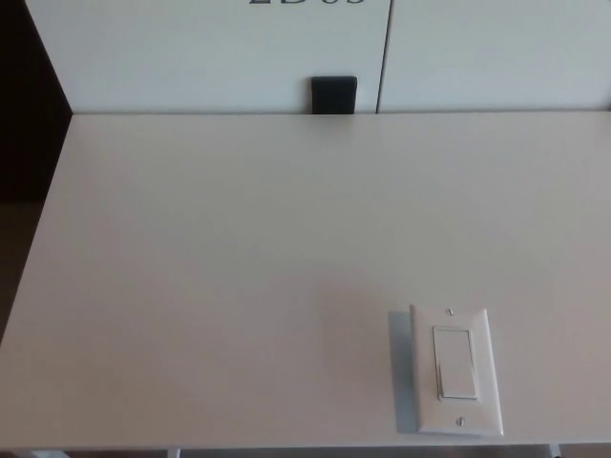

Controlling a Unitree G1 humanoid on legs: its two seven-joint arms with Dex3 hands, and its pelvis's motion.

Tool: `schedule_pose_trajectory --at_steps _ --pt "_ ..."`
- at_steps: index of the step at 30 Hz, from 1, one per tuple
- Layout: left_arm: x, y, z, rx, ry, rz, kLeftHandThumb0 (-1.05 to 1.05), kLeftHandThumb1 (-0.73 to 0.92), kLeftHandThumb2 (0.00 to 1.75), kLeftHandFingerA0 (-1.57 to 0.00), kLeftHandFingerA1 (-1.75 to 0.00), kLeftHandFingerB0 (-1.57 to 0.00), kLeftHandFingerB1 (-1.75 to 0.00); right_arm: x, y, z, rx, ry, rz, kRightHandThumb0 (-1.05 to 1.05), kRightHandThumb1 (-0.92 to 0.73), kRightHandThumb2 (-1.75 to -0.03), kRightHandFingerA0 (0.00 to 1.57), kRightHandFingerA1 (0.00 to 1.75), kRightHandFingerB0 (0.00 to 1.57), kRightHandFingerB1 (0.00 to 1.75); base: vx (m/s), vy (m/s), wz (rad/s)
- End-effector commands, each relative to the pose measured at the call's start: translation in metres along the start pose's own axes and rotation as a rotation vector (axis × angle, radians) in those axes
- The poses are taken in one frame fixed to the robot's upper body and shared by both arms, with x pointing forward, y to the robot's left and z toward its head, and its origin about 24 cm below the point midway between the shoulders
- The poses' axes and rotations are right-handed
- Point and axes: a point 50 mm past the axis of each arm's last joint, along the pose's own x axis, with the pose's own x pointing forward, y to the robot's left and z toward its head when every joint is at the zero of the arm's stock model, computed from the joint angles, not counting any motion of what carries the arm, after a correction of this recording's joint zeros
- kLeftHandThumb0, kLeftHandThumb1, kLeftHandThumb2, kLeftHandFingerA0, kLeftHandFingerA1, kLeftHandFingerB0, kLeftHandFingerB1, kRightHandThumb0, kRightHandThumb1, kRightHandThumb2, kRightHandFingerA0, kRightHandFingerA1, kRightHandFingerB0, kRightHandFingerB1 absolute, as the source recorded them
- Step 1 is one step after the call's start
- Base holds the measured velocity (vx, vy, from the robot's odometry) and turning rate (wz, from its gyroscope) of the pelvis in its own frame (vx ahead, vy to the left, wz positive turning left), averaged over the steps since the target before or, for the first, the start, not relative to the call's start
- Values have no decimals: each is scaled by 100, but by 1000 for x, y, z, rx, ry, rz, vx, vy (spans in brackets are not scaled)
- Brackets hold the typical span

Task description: The robot walk towards a table in front and then clicks the light switch button using the right hand's index finger

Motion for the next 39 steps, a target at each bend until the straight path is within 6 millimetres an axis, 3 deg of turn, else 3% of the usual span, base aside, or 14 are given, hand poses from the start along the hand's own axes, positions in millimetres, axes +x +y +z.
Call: schedule_pose_trajectory --at_steps 1,7,8,10,11,13,14,16,19,30,31,33,34,39 --pt "-2 4 -3 -16 40 -6 -72 39 104 -40 -89 -42 -75 -4 -9 19 -37 -91 -20 -46 -59 -59 60 42 50 36 0 0 0" --pt "-5 -3 1 -17 30 -41 -73 39 103 -43 -91 -40 -73 -4 -16 34 -74 -170 -63 -44 -58 -58 63 42 52 37 0 0 0" --pt "-7 -5 0 -9 27 -53 -73 46 78 -33 -112 -37 -76 -3 -17 35 -117 -178 -93 -50 -48 -79 56 55 46 50 0 0 0" --pt "-9 -9 0 -11 29 -65 -73 46 77 -33 -110 -38 -75 -4 -18 35 -155 -170 -122 -50 -48 -79 55 55 46 50 0 0 0" --pt "-11 -12 0 -9 24 -80 -71 46 75 -32 -107 -37 -73 -2 -18 34 -179 -173 -158 -43 -59 -58 55 43 48 37 0 0 0" --pt "-12 -16 2 7 18 -99 -73 39 102 -45 -90 -37 -71 4 -19 29 -256 -177 -195 -45 -59 -58 48 39 44 36 0 0 0" --pt "-13 -18 2 8 15 -108 -71 45 75 -33 -109 -37 -75 8 -19 25 -306 -171 -207 -46 -60 -59 40 35 41 35 0 0 0" --pt "-14 -21 2 12 19 -122 -69 44 75 -33 -109 -37 -74 13 -18 22 -363 -167 -219 -57 -46 -80 29 46 34 47 0 0 0" --pt "-19 -26 -5 -9 27 -142 -70 44 75 -33 -109 -39 -72 19 -17 19 -450 -218 -252 -45 -60 -58 31 34 38 35 0 0 0" --pt "-29 -29 -18 15 84 -148 -70 43 73 -34 -101 -38 -69 51 -15 -2 -631 -84 -197 -66 -51 -80 6 39 15 40 0 0 0" --pt "-29 -28 -18 16 89 -143 -66 44 72 -35 -100 -37 -67 57 -15 -4 -649 -66 -192 -34 -43 -98 2 51 0 47 0 0 0" --pt "-28 -26 -19 11 91 -139 -67 44 70 -35 -100 -37 -67 61 -14 -7 -669 -48 -186 -34 -43 -98 2 52 0 46 0 0 0" --pt "-28 -25 -19 12 93 -140 -67 45 69 -34 -100 -37 -66 63 -14 -9 -676 -40 -185 -58 -62 -59 8 27 22 29 0 0 0" --pt "-26 -23 -15 18 84 -138 -66 45 70 -32 -101 -37 -67 74 -11 -13 -741 -40 -194 -62 -47 -78 5 25 15 40 0 0 0"
